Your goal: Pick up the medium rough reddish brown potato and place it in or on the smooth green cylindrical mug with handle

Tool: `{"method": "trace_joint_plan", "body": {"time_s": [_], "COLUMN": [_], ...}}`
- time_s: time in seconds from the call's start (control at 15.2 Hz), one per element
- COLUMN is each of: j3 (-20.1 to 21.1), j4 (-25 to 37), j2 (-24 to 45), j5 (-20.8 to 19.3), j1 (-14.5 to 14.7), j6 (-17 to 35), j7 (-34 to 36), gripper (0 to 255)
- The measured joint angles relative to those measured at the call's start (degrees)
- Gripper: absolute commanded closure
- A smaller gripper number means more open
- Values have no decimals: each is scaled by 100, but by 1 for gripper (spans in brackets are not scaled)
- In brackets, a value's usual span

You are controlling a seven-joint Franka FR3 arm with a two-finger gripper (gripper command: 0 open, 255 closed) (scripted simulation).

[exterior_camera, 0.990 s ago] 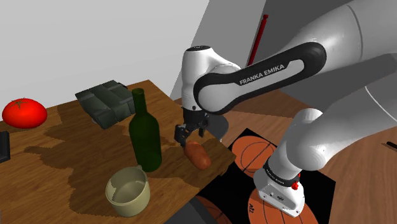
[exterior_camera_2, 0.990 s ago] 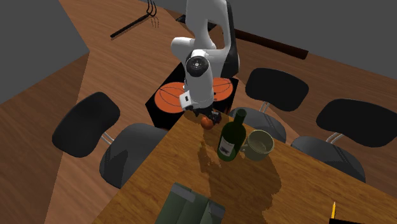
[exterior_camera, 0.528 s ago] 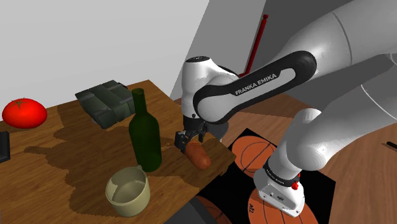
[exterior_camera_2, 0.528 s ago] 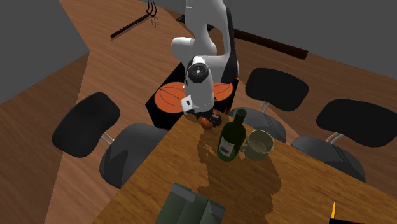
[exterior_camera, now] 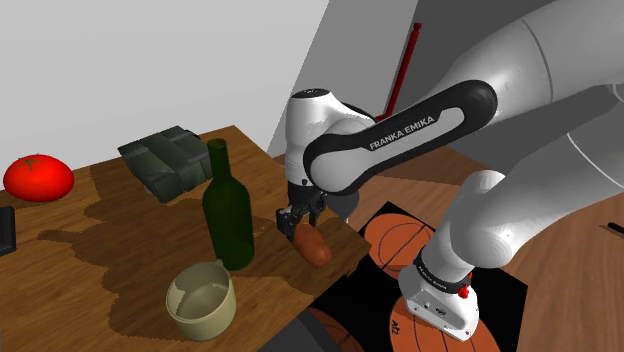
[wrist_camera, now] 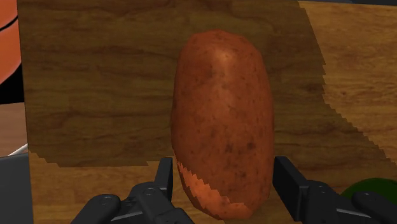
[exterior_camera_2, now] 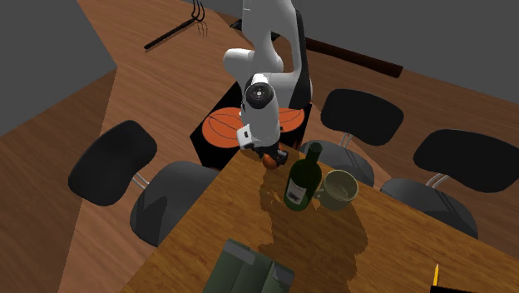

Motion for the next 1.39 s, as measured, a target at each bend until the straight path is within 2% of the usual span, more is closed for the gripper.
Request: {"method": "trace_joint_plan", "body": {"time_s": [0.53, 1.39], "j3": [-8, -221], "j4": [13, 575], "j2": [-29, -641], "j5": [-3, -119], "j1": [1, -7], "j6": [-44, -1212], "j7": [2, 87], "gripper": [255, 255]}}
